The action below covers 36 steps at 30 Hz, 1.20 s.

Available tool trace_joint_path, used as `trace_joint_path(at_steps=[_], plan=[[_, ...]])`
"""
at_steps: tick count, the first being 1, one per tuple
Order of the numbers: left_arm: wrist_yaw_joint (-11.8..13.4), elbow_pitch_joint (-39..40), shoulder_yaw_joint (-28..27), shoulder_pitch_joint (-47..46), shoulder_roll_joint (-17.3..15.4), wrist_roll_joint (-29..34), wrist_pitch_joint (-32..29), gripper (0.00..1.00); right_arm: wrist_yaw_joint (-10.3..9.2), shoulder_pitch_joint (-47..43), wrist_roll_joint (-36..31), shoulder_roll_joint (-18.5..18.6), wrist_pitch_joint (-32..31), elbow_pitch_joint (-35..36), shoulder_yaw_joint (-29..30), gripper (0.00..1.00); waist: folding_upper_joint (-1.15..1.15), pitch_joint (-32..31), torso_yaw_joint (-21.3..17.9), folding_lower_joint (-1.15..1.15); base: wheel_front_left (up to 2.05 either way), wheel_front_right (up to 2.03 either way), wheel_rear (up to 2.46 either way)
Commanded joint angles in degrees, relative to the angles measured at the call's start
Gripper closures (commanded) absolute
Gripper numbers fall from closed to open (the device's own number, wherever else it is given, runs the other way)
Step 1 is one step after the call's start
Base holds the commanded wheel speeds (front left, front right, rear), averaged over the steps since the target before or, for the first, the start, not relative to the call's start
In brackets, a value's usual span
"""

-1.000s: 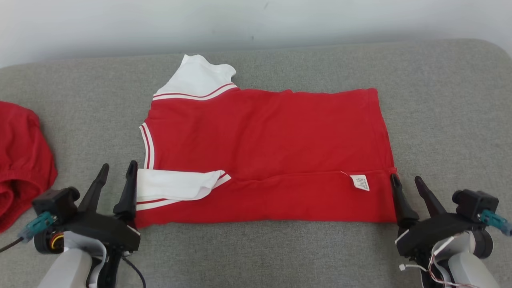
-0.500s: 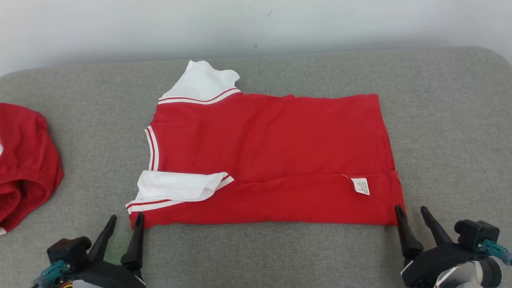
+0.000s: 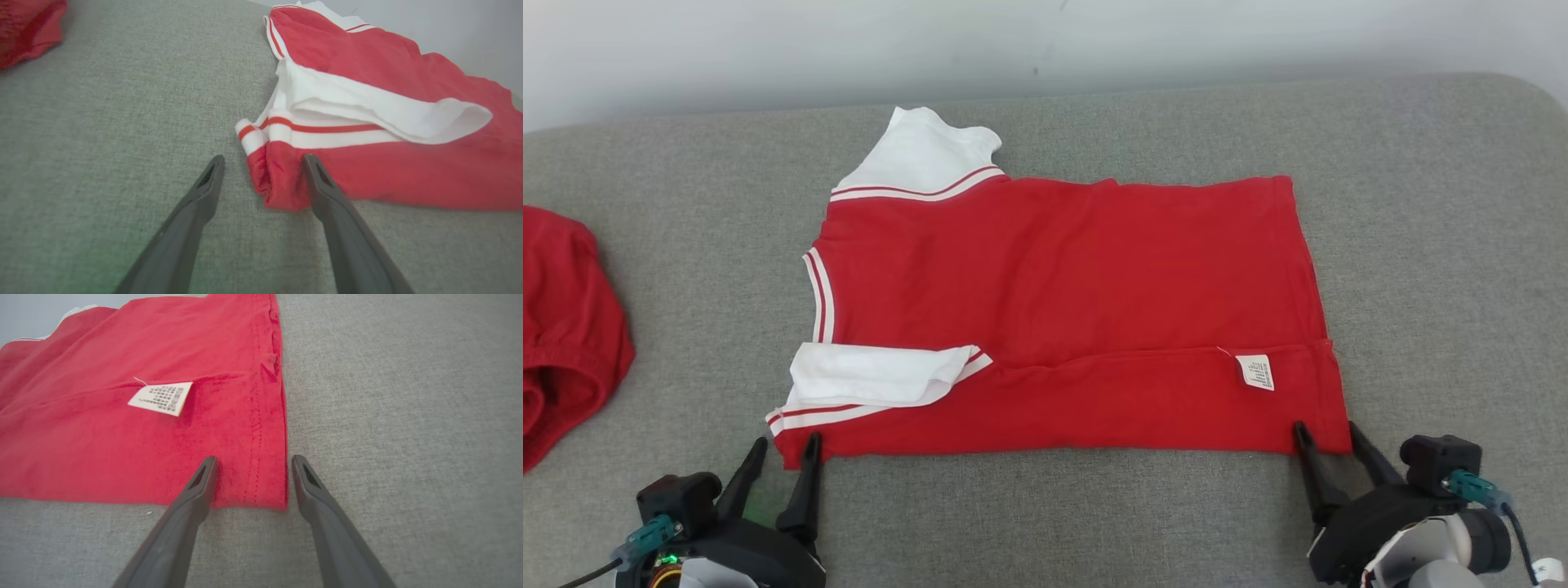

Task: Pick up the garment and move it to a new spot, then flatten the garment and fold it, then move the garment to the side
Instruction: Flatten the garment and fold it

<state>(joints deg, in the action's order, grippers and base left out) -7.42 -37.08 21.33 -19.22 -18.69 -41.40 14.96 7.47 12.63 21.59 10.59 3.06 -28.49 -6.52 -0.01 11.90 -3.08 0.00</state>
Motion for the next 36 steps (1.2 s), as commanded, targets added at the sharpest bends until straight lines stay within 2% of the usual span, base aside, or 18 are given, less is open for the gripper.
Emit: trace_joint_path(at_steps=[1,8,16,24,31,32,33,34,35,36], plan=[[-0.1,-1.0,0.5,-0.5,0.4,-0.3,-0.1,1.0,0.06,0.6,0.1,-0.9,0.5,-0.5,-0.3,1.0,0.01,-0.3,0.1,0.0,0.0,0.0,0.0],[0.0,-1.9,2.3,-0.1,0.8,-1.7,0.1,1.0,0.06,0.4,0.7,-0.6,2.4,-2.6,-0.8,1.0,0.01,-2.7,0.6,0.0,0.0,0.0,0.0],[0.2,3.2,0.7,6.7,1.3,-3.0,0.2,1.0,0.06,-5.1,3.1,0.9,4.0,0.4,1.8,1.0,0.01,-6.8,2.0,0.0,0.0,0.0,0.0],[1.8,9.7,-0.6,14.9,2.4,-3.0,0.3,1.0,0.06,-11.8,1.3,1.0,1.0,7.3,4.0,1.0,0.01,-7.3,3.0,0.0,0.0,0.0,0.0],[2.3,10.9,0.8,17.0,3.4,-2.1,0.3,1.0,0.06,-17.4,0.5,-0.7,-3.7,12.7,7.4,1.0,0.01,-7.6,4.0,0.0,0.0,0.0,0.0],[2.3,10.7,0.9,17.0,3.5,-2.2,0.3,1.0,0.06,-17.9,0.3,-0.9,-4.3,13.2,7.7,0.96,0.01,-7.6,3.9,0.0,0.0,0.0,0.0],[2.4,10.5,0.8,17.0,3.5,-2.2,0.3,1.0,0.06,-18.2,-0.1,-1.1,-4.5,13.8,8.1,0.73,0.01,-7.7,3.9,0.0,0.0,0.0,0.0],[2.6,10.4,0.6,17.0,3.5,-1.9,0.3,0.73,0.06,-18.4,-0.5,-1.2,-4.8,14.3,8.4,0.27,0.01,-7.8,3.9,0.0,0.0,0.0,0.0],[2.9,10.5,0.3,16.9,3.3,-1.4,0.3,0.07,0.06,-18.5,-0.7,-1.5,-4.9,14.8,8.6,0.0,0.01,-8.0,3.8,0.0,0.0,0.0,0.0],[3.2,11.1,-0.6,16.9,3.1,-0.7,0.3,0.0,0.06,-18.5,-1.2,-1.8,-4.7,15.9,8.9,0.0,0.01,-8.2,3.6,0.0,0.0,0.0,0.0]])
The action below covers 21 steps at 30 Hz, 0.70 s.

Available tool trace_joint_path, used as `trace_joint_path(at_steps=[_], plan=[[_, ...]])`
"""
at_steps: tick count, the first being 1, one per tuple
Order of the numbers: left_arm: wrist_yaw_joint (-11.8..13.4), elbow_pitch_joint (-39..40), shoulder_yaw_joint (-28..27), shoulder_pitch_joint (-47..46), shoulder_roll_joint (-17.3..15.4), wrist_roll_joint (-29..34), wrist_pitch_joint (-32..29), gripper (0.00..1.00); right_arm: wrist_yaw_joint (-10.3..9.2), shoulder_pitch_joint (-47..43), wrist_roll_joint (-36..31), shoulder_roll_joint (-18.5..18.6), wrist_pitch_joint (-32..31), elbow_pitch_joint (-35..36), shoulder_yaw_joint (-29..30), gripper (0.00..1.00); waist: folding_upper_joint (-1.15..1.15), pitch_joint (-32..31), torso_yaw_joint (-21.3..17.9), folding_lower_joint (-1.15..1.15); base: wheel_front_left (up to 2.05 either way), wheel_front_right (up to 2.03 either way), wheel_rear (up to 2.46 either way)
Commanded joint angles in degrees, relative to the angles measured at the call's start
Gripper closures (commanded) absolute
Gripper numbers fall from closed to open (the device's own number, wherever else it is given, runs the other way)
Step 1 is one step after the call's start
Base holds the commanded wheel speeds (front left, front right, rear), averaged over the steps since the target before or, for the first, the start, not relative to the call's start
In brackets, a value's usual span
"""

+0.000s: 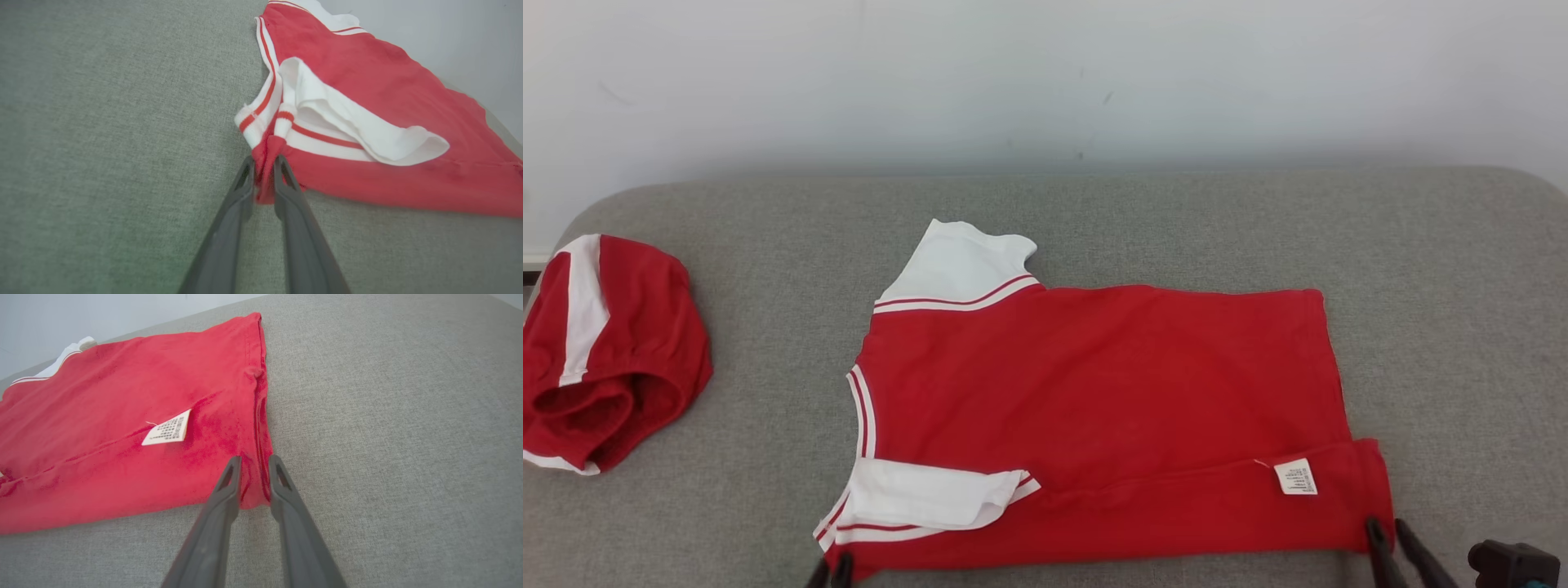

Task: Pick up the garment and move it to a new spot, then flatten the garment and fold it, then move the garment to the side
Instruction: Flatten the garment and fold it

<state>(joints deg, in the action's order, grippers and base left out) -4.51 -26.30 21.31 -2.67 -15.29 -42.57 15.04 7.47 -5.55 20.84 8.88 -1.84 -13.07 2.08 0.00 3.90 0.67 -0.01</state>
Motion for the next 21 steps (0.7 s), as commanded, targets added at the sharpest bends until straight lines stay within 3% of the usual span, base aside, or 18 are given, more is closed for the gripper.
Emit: trace_joint_path(at_steps=[1,13,21], plan=[[0.4,0.8,-1.2,0.5,-0.3,1.1,0.2,0.0,0.06,-0.3,-0.6,-0.2,0.4,1.0,0.5,0.0,0.0,-0.2,-0.2,0.01,0.0,0.0,0.0],[0.6,10.3,-15.0,3.0,2.5,10.7,0.2,0.0,0.06,1.0,-1.8,-1.6,7.0,4.8,-0.4,0.0,0.0,-2.1,-0.9,0.01,0.0,0.0,0.0],[-0.4,15.8,-22.6,4.1,4.1,21.3,0.2,0.0,0.06,2.6,-3.3,-2.9,13.0,4.7,-1.2,0.0,0.0,-3.6,-1.5,0.01,0.0,0.0,0.0]])
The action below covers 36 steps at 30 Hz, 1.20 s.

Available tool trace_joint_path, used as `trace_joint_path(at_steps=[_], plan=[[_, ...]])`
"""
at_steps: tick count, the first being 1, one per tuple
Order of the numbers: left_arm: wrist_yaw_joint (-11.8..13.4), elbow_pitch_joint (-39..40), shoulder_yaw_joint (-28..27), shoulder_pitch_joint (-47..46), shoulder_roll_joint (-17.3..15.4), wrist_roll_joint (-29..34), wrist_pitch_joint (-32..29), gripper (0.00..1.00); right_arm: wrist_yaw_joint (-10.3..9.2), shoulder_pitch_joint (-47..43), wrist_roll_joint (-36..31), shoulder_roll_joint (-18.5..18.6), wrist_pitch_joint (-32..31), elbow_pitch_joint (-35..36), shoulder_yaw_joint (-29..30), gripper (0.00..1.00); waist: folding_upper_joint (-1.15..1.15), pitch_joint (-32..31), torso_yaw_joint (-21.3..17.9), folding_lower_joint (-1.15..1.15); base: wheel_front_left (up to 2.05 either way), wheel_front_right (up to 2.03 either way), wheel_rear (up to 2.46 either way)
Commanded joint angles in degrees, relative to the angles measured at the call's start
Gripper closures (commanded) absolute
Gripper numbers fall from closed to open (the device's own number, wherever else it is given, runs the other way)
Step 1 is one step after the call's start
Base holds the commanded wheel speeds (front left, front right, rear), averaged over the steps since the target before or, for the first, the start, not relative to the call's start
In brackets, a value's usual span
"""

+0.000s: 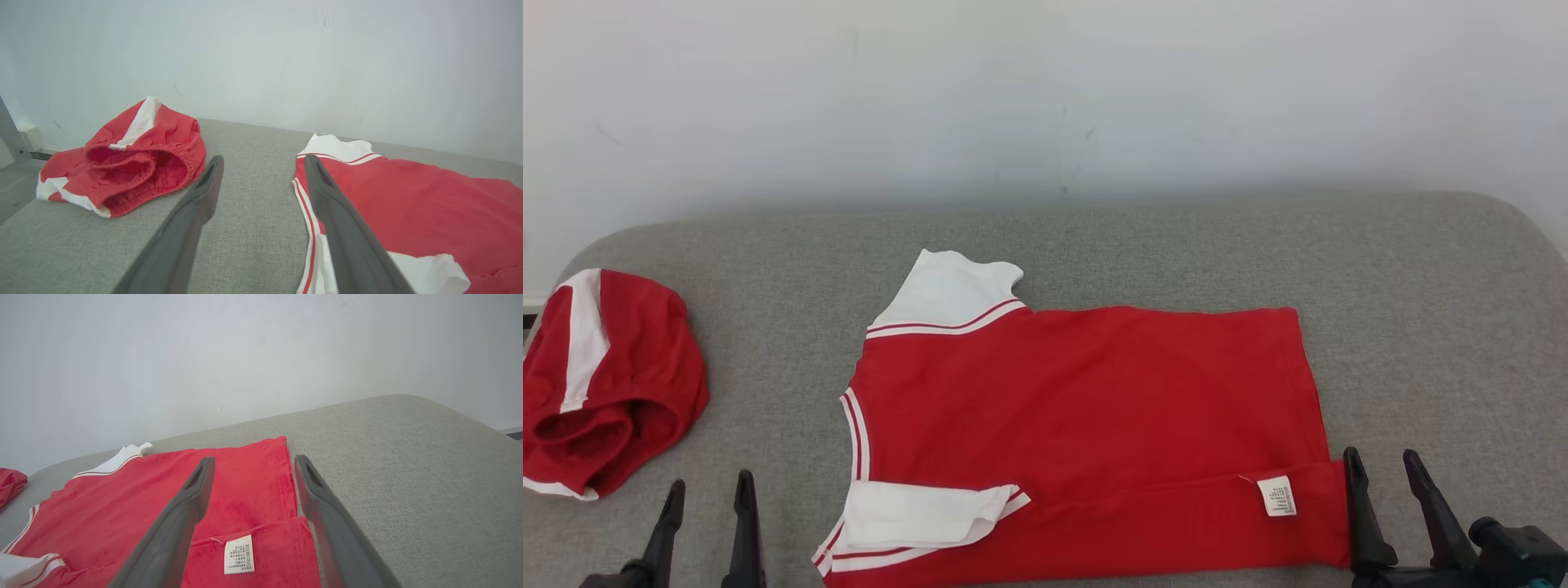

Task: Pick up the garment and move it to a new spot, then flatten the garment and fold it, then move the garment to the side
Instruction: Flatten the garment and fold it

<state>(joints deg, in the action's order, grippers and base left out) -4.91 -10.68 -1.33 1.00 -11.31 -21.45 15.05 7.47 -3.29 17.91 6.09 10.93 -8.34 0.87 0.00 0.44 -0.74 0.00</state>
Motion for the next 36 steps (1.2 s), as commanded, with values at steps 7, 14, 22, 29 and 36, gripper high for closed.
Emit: trace_joint_path(at_steps=[7,14,22,29,36], plan=[[-1.1,0.6,0.1,0.0,0.5,7.9,0.2,0.0,0.06,1.3,-2.9,-0.5,2.3,-1.3,-0.5,0.0,0.0,-0.8,0.1,0.0,0.0,0.0,0.0],[-2.0,-0.8,0.5,-0.6,0.5,10.4,0.2,0.0,0.06,0.8,-4.9,-1.1,3.1,-1.5,-0.1,0.0,0.0,-1.3,0.7,0.0,0.0,0.0,0.0],[-2.4,-2.2,-0.1,0.1,1.0,10.4,0.2,0.0,0.07,-0.1,-6.4,-1.8,3.3,-1.2,-0.3,0.0,0.0,-1.2,1.2,0.0,0.0,0.0,0.0],[-2.6,-3.2,-0.4,-0.7,0.8,10.1,0.2,0.0,0.07,1.3,-6.7,-1.9,2.9,-1.9,-1.2,0.0,0.0,-0.5,0.6,0.0,0.0,0.0,0.0],[-2.6,-4.9,0.7,-6.5,-2.0,9.1,0.2,0.0,0.07,6.3,-5.6,-0.4,1.8,-3.6,-1.8,0.0,0.0,2.1,-1.4,0.0,0.0,0.0,0.0]])
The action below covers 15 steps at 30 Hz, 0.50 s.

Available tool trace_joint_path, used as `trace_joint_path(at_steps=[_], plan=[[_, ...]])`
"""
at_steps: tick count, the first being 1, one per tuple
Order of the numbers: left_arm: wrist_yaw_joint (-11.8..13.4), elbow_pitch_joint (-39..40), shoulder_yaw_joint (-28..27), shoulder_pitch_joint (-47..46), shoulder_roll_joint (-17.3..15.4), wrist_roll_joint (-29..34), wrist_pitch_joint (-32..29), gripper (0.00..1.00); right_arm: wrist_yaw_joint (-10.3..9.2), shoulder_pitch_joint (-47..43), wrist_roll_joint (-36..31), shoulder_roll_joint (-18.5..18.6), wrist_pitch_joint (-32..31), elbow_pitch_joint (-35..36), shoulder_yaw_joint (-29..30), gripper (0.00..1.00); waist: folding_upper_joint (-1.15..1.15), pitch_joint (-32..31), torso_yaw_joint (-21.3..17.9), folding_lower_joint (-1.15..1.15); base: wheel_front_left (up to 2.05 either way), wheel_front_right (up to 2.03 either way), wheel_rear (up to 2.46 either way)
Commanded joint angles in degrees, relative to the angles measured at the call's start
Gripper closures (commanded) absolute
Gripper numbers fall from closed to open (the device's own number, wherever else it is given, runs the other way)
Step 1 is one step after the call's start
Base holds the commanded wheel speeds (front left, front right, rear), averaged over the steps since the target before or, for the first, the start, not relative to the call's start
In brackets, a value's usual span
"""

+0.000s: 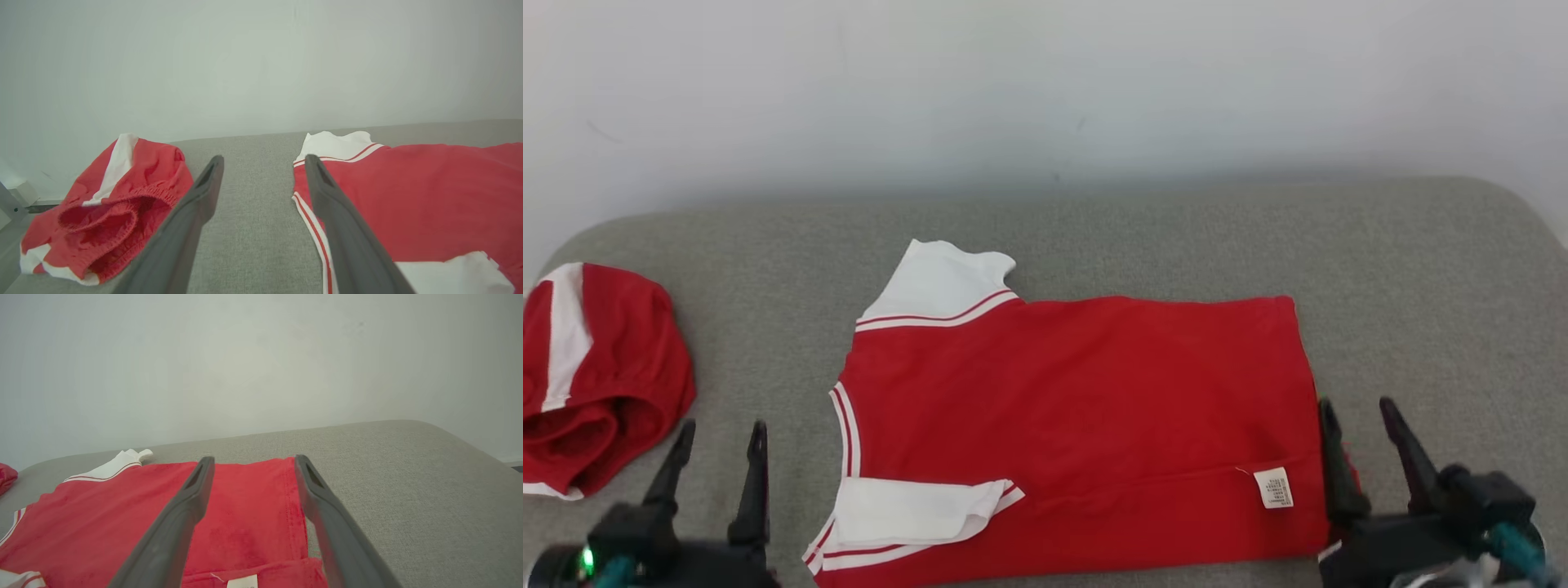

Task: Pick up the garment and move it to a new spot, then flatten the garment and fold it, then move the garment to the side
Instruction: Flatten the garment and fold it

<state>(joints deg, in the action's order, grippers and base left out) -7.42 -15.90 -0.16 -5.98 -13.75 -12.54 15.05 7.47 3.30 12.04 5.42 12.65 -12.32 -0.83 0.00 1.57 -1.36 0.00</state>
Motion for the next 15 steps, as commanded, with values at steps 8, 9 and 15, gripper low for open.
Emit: trace_joint_path(at_steps=[8,9,15], plan=[[0.0,-4.5,8.2,-16.5,-8.0,-5.6,-1.6,0.0,0.07,11.9,2.3,1.3,-1.5,-4.9,-0.4,0.0,0.0,8.3,-3.5,0.0,0.0,0.0,0.0],[0.0,-4.8,9.3,-19.0,-9.2,-6.4,-1.7,0.0,0.07,13.8,2.0,1.3,-1.7,-5.5,-0.6,0.0,0.0,9.6,-3.9,0.0,0.0,0.0,0.0],[0.0,-8.5,17.5,-33.3,-15.5,-11.6,-3.9,0.0,0.07,25.4,1.8,0.8,-3.8,-12.0,-1.0,0.0,0.0,16.6,-6.4,0.0,0.0,0.0,0.0]])
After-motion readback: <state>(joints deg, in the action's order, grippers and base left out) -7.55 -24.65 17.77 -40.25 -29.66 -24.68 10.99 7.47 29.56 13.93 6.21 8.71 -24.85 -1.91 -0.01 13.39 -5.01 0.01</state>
